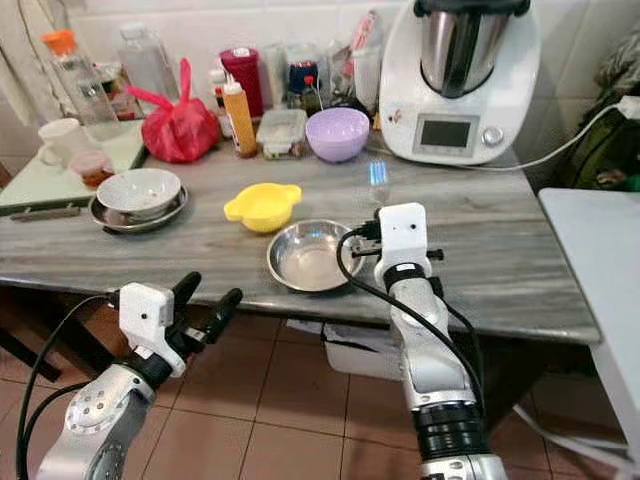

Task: Setting the table

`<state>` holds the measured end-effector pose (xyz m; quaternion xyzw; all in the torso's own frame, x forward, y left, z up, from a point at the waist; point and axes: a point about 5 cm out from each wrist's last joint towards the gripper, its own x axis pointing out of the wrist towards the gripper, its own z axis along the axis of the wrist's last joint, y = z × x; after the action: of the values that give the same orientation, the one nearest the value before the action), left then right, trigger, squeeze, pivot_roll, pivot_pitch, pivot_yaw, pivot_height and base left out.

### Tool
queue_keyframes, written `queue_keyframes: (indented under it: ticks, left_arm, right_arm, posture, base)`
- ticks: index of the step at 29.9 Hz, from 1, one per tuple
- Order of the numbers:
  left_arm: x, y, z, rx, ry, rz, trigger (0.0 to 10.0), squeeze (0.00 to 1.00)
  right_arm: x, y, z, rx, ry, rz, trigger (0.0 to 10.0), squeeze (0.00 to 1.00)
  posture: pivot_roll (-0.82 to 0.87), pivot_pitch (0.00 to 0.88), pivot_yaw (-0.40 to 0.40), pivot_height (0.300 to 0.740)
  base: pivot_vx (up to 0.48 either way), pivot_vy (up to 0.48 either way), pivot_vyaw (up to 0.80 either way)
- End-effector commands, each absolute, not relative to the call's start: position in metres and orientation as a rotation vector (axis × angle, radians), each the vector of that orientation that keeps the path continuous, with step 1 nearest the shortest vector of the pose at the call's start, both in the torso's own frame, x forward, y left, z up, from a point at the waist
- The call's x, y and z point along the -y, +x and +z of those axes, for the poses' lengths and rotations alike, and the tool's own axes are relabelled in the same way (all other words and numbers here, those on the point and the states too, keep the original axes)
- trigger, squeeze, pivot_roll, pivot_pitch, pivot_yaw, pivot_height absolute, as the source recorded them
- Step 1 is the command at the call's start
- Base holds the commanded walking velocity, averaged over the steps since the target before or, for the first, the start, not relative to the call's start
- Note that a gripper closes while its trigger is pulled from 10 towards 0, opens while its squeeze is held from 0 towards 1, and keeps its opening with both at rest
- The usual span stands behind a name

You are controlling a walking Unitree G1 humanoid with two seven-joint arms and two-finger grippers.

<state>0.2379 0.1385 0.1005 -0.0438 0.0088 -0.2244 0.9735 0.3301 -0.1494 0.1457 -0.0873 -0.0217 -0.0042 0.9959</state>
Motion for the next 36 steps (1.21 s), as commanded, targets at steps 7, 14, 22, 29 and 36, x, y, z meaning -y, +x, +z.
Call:
queue_keyframes:
  ticks: [7, 14, 22, 29, 36]
  left_arm:
    - [-0.135, 0.23, 0.107, -0.025, -0.08, -0.536, 10.0, 0.0]
    - [-0.134, 0.23, 0.106, -0.035, -0.078, -0.547, 10.0, 0.0]
    - [-0.125, 0.225, 0.108, -0.043, -0.1, -0.63, 10.0, 0.0]
    - [-0.124, 0.225, 0.111, -0.055, -0.099, -0.698, 10.0, 0.0]
    - [-0.121, 0.225, 0.113, -0.055, -0.102, -0.758, 10.0, 0.0]
  right_arm:
    - [0.171, 0.328, 0.131, -0.074, -0.144, -0.135, 10.0, 0.0]
    - [0.167, 0.328, 0.123, -0.128, -0.12, -0.108, 10.0, 0.0]
    - [0.157, 0.329, 0.112, -0.205, -0.098, -0.067, 10.0, 0.0]
    - [0.15, 0.33, 0.103, -0.253, -0.07, -0.039, 10.0, 0.0]
    - [0.145, 0.334, 0.099, -0.268, -0.067, -0.012, 10.0, 0.0]
  posture:
    - [-0.11, 0.076, 0.076, 0.74]
    - [-0.11, 0.081, 0.078, 0.74]
    - [-0.11, 0.09, 0.074, 0.74]
    - [-0.11, 0.093, 0.072, 0.74]
    - [-0.11, 0.09, 0.075, 0.74]
  base:
    - [0.0, 0.0, 0.0]
    - [0.0, 0.0, 0.0]
    - [0.0, 0.0, 0.0]
    - [0.0, 0.0, 0.0]
    - [0.0, 0.0, 0.0]
